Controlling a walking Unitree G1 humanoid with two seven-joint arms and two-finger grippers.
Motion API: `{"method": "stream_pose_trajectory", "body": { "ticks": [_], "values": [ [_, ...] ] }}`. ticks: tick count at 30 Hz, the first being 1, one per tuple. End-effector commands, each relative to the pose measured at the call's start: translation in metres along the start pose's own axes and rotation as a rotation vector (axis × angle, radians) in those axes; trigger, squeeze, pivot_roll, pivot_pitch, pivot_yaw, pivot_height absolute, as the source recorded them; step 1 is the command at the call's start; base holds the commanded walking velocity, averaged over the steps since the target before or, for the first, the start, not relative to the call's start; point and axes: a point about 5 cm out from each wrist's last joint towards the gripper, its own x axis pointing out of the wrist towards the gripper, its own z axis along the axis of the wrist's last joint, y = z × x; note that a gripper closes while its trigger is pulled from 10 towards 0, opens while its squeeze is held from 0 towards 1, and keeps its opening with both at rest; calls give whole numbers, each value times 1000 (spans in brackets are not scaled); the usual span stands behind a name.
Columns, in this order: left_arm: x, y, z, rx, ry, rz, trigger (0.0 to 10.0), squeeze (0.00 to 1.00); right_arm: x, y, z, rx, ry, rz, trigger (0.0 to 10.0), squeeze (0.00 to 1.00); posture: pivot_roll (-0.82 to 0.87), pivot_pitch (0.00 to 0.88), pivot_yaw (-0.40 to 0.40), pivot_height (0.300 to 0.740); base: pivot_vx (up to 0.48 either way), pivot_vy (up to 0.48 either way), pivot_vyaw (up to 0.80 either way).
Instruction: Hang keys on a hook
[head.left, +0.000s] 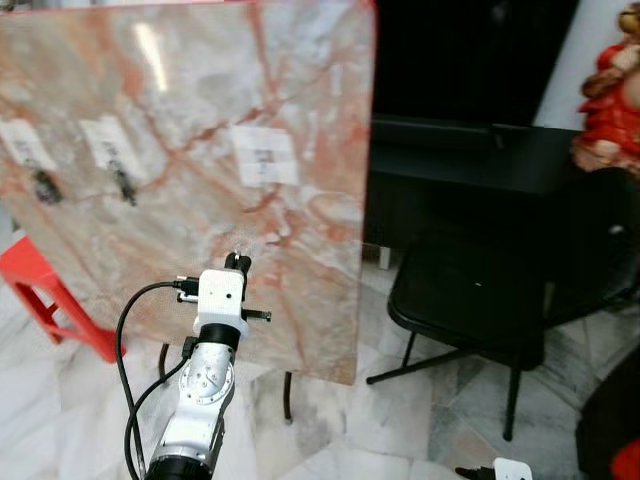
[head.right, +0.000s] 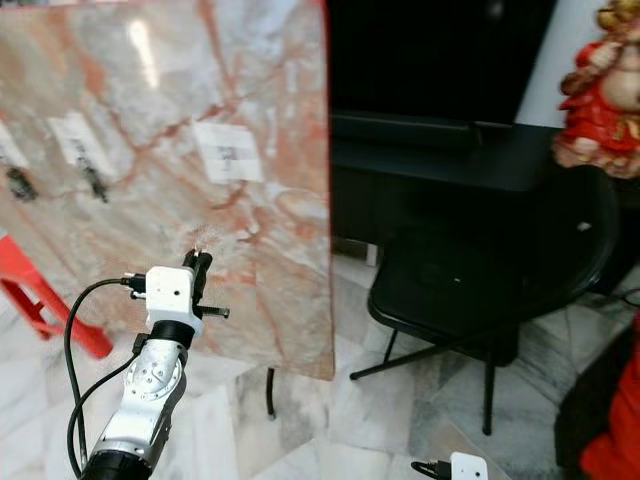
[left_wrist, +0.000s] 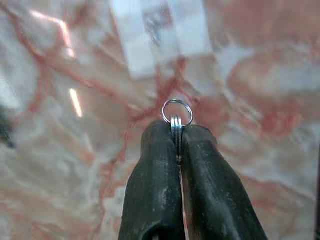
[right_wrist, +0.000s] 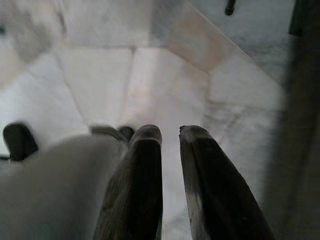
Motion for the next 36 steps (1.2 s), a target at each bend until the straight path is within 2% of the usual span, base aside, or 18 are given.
{"method": "stream_pose_trajectory", "body": {
  "ticks": [1,13,20,31,36],
  "values": [
    [-1,13,-2,25,11,32,10000,0,2,10,10,-3,-28,32,10000,0,-60,0,15,709,0,-319,463],
    [2,12,0,15,6,48,10000,0,2,8,12,21,-35,29,10000,0,-77,0,4,709,0,-53,77],
    [4,19,2,-12,1,92,10000,0,2,7,12,12,-33,29,10000,0,-69,0,-4,709,0,0,0],
    [8,17,9,-30,-27,78,10000,0,2,7,12,5,-34,31,10000,0,-74,0,-2,709,0,0,0],
    [8,17,9,-34,-35,74,10000,0,2,8,12,1,-31,34,10000,0,-71,0,0,709,262,0,0]
  ]
}}
